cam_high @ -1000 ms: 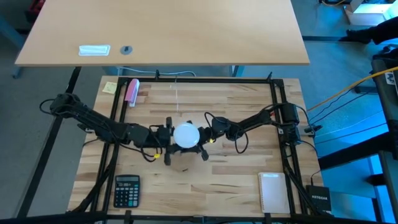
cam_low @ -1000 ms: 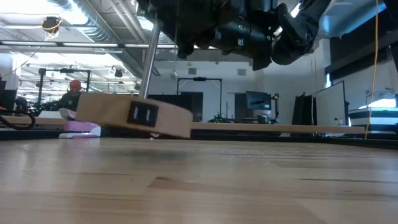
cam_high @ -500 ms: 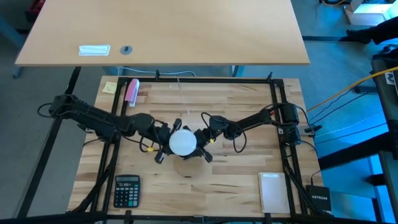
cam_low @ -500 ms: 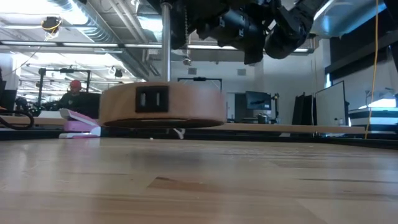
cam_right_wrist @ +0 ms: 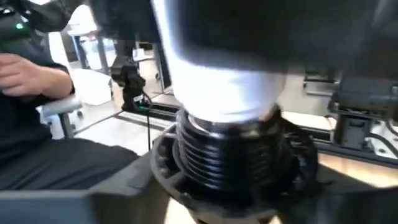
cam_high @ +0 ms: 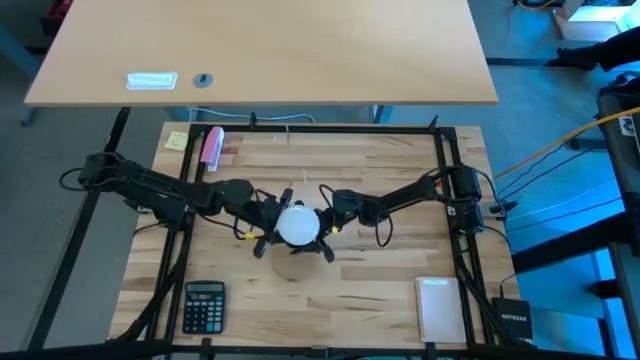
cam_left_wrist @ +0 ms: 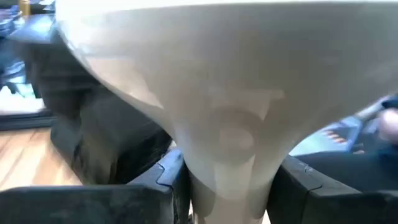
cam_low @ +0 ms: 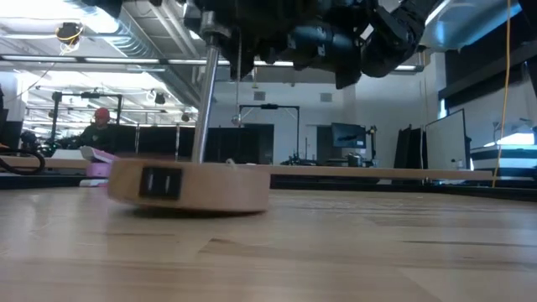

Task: Screw lightbulb
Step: Insert the lightbulb into the desk lamp

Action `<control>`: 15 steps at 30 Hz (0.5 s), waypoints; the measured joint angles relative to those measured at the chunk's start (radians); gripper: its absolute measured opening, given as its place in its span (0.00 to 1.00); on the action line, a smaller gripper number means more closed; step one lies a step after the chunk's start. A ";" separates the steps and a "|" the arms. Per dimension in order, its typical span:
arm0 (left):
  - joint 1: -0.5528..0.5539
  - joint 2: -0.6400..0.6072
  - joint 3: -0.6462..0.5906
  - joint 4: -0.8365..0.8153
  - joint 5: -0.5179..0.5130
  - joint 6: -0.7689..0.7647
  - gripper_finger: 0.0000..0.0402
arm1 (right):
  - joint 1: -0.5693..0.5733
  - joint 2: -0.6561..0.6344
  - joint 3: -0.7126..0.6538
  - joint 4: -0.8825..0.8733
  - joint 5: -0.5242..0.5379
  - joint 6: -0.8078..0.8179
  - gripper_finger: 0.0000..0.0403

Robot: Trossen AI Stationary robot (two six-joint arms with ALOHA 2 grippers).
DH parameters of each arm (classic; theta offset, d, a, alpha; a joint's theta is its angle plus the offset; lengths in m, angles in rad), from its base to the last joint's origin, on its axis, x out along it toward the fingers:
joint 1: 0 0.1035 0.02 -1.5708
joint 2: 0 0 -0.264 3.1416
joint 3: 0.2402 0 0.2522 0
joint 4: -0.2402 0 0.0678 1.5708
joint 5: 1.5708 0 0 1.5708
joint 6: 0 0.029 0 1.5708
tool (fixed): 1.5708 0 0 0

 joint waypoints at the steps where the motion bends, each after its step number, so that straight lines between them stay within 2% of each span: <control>1: 0.000 -0.009 0.003 -0.019 -0.027 0.000 0.33 | 0.000 -0.014 -0.003 -0.013 0.007 0.001 0.61; 4: 0.001 -0.035 0.001 -0.057 -0.119 0.013 0.33 | -0.001 -0.047 -0.003 -0.062 0.104 0.015 0.75; 7: 0.000 -0.040 0.001 -0.057 -0.146 0.013 0.33 | 0.000 -0.081 -0.002 -0.159 0.196 -0.005 0.83; 10: -0.011 -0.042 -0.001 -0.075 -0.194 0.011 0.33 | 0.002 -0.087 0.003 -0.227 0.318 -0.020 0.87; 15: -0.010 -0.043 0.001 -0.088 -0.252 0.002 0.33 | 0.001 -0.087 0.003 -0.310 0.549 -0.040 0.86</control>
